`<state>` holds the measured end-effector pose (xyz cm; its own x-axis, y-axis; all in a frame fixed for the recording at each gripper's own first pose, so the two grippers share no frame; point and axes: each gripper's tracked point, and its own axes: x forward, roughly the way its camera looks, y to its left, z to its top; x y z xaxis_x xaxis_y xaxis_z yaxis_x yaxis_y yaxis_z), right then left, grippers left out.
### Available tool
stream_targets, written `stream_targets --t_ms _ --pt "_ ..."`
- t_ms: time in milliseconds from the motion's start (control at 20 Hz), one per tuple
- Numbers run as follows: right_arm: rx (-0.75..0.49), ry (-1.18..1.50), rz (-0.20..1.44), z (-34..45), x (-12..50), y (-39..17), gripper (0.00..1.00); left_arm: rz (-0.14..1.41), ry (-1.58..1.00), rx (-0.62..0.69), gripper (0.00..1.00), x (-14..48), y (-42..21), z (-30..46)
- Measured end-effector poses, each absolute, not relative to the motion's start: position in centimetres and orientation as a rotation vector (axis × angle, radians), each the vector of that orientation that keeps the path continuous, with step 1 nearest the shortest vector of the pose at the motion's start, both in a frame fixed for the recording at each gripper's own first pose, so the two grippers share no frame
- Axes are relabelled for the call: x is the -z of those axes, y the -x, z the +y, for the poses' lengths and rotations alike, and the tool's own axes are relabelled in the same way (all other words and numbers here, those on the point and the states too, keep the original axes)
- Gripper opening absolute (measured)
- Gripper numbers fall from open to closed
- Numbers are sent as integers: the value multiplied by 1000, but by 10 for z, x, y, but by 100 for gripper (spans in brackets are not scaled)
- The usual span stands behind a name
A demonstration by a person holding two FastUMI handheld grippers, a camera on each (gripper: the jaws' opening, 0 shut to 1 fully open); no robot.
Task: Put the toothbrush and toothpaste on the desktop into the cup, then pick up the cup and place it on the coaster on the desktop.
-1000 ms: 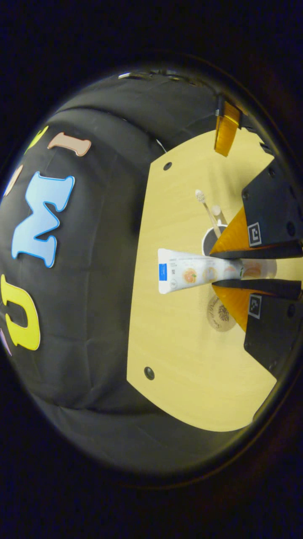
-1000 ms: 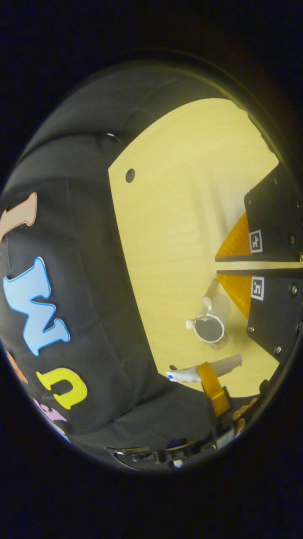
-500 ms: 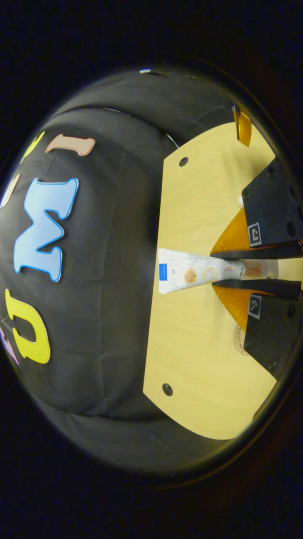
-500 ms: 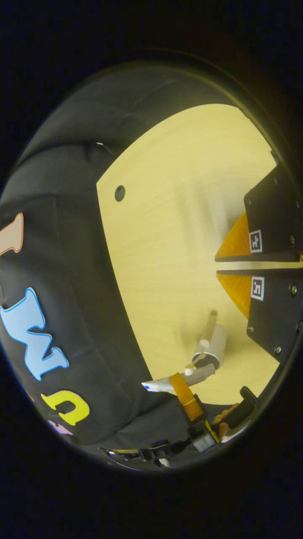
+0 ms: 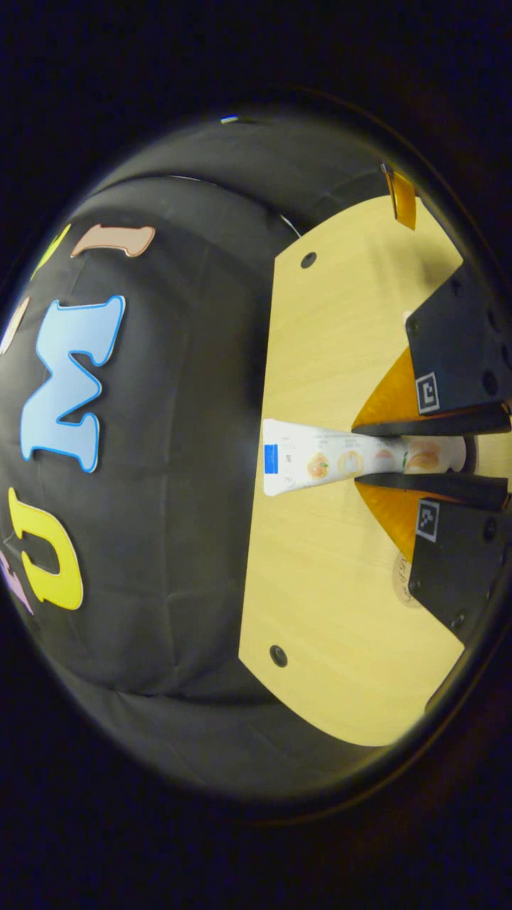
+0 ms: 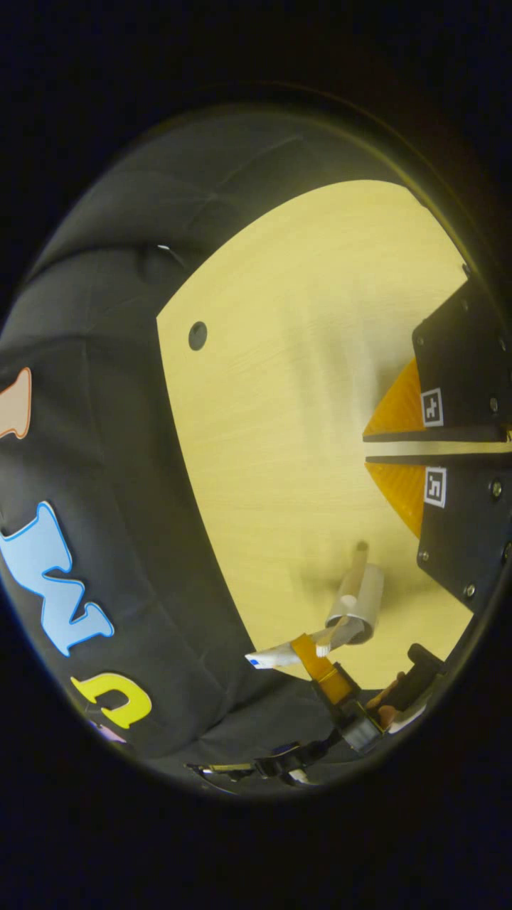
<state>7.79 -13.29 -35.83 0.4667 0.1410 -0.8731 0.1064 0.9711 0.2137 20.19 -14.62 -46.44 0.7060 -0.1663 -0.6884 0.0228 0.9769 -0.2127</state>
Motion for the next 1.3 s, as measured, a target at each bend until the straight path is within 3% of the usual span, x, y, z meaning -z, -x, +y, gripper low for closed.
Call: stream_targets --t_ms 100,200,350,400,450,500,550,750,800,950,1000,1050,1100,1250,1300 --pt "-26 -249 1091 -133 360 -77 6 777 203 106 39 461 -200 -145" --pt "-39 -247 1093 -130 359 -76 6 758 206 114 55 453 -201 -144" --pt "-81 -240 1090 -116 356 -72 6 729 238 130 70 432 -196 -145" --pt "-101 -235 1093 -108 356 -71 6 725 240 133 90 426 -190 -142" --pt "-125 -227 1096 -101 358 -71 6 722 245 128 90 419 -185 -137" --pt "-141 -222 1098 -95 359 -71 6 718 256 130 98 413 -180 -134" --pt "-183 -201 1105 -84 360 -71 6 711 250 126 94 407 -172 -126" --pt "-306 -108 1124 -51 367 -81 12 722 182 107 97 404 -133 -92" --pt "-333 -64 1119 -44 366 -87 25 731 182 97 93 404 -120 -82" --pt "-433 32 1119 -22 366 -95 28 748 175 75 93 405 -99 -60" --pt "-474 98 1110 -14 367 -98 36 757 173 64 93 407 -91 -50" --pt "-546 178 1109 -1 380 -102 31 766 173 42 97 409 -82 -34" --pt "-582 205 1123 5 387 -98 36 772 179 27 98 409 -76 -25" --pt "-644 284 1150 10 392 -96 36 789 191 -10 97 412 -59 -6" --pt "-656 307 1152 10 392 -97 31 797 196 -20 94 415 -54 -2"
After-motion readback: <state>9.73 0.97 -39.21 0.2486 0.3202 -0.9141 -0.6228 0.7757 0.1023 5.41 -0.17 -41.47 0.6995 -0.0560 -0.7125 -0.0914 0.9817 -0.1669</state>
